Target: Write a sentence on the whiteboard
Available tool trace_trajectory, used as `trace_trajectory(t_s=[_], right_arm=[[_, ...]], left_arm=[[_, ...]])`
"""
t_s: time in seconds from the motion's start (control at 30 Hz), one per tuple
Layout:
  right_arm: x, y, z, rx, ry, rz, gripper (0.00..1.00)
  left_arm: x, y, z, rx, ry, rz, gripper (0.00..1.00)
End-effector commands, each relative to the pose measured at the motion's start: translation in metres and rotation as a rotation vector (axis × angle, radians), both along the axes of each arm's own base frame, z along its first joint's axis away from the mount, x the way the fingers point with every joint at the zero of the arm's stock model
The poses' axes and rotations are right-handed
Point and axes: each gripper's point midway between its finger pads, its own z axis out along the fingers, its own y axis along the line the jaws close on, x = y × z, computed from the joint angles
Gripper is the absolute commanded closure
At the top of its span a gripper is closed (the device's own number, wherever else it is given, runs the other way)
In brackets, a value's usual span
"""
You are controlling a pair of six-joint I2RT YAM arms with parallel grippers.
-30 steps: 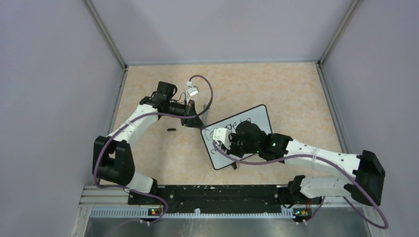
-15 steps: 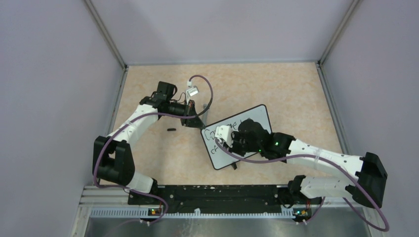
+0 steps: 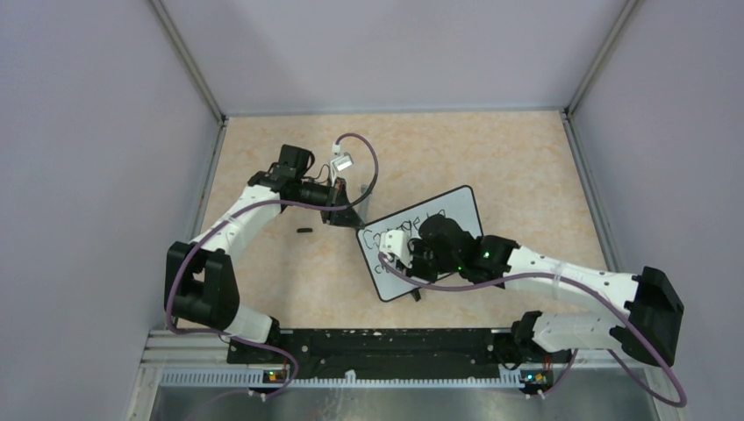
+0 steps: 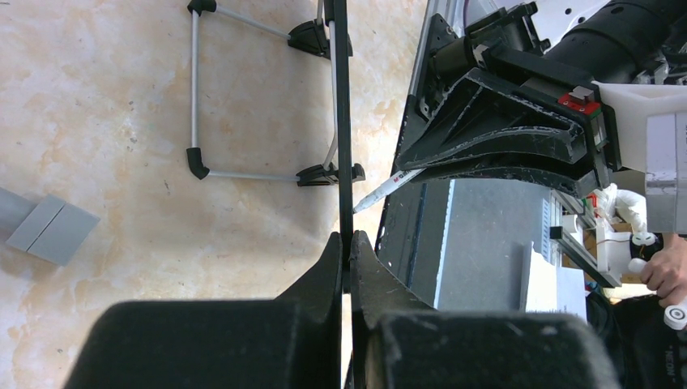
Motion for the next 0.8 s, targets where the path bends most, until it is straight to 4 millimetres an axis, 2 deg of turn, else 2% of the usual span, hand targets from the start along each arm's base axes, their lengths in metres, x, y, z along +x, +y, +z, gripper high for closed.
trace_trajectory(t_s=[0.0, 0.1, 0.2, 0.4, 0.77], right_arm=[[-0.004, 0.002, 0.014, 0.026, -0.016, 0.028, 1.0], [-0.007, 0.001, 0.032, 0.078, -0.024, 0.026, 1.0], [-0.005, -0.002, 0.041, 0.099, -0.038, 0.007, 1.0], [0.009, -0.007, 0.034, 0.082, -0.053, -0.067, 1.0], [0.021, -0.006, 0.035, 0.085, -0.08, -0.111, 1.0]], left_arm=[[0.003, -0.002, -0.011, 0.022, -0.021, -0.009, 1.0], [0.003, -0.002, -0.011, 0.021, -0.019, -0.011, 1.0], [0.002, -0.002, -0.01, 0.019, -0.022, -0.011, 1.0], [0.002, -0.002, -0.009, 0.018, -0.026, -0.011, 1.0], [0.002, -0.002, -0.01, 0.016, -0.024, -0.013, 1.0]])
